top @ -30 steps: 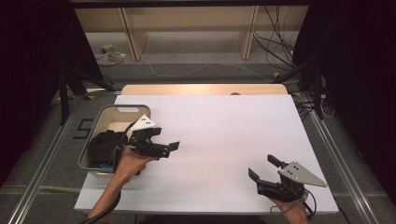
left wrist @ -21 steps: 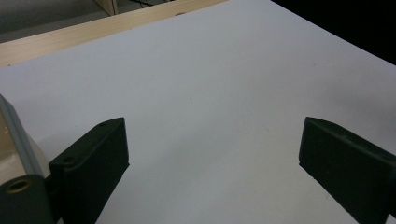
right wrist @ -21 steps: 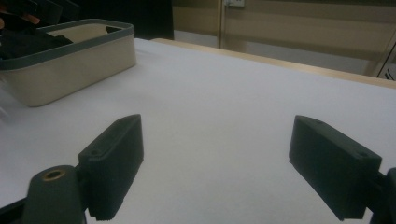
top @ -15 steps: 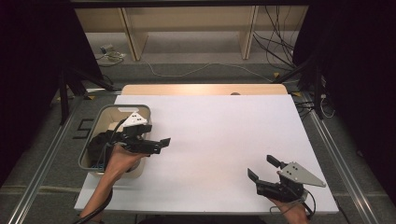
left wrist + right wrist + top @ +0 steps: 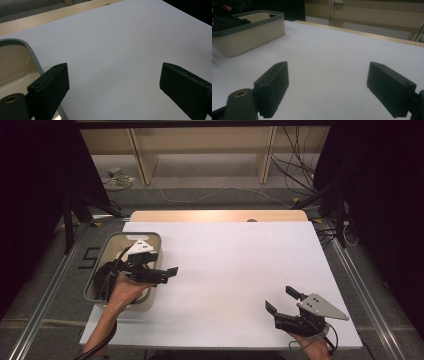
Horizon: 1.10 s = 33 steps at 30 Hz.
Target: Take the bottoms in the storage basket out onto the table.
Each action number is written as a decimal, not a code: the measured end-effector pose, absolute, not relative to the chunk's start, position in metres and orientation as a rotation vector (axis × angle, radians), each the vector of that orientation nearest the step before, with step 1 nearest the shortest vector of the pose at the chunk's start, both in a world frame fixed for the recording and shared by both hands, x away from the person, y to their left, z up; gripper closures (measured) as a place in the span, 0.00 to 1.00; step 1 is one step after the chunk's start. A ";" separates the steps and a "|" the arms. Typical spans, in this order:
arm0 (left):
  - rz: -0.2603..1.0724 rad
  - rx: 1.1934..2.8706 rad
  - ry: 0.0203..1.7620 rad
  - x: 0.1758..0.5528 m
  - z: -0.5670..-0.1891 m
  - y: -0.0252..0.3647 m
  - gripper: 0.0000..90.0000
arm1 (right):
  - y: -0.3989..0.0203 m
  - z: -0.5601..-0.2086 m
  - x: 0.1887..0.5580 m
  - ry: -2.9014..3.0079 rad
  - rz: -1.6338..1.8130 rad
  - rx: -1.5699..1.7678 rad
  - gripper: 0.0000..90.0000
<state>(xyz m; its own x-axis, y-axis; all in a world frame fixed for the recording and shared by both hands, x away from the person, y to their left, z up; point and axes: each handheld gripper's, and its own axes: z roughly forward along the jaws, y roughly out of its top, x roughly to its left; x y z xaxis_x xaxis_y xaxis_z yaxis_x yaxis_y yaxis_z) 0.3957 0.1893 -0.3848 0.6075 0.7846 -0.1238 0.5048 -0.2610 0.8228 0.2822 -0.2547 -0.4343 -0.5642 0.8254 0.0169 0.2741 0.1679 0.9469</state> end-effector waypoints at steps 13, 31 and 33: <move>0.436 1.911 1.076 0.398 -0.380 0.211 0.10 | -0.253 -0.436 0.282 1.941 1.394 1.034 0.21; 0.470 1.927 1.163 0.401 -0.377 0.235 0.10 | -0.254 -0.436 0.283 1.942 1.392 1.037 0.21; 0.466 1.930 1.167 0.402 -0.377 0.236 0.10 | -0.254 -0.436 0.283 1.944 1.390 1.036 0.21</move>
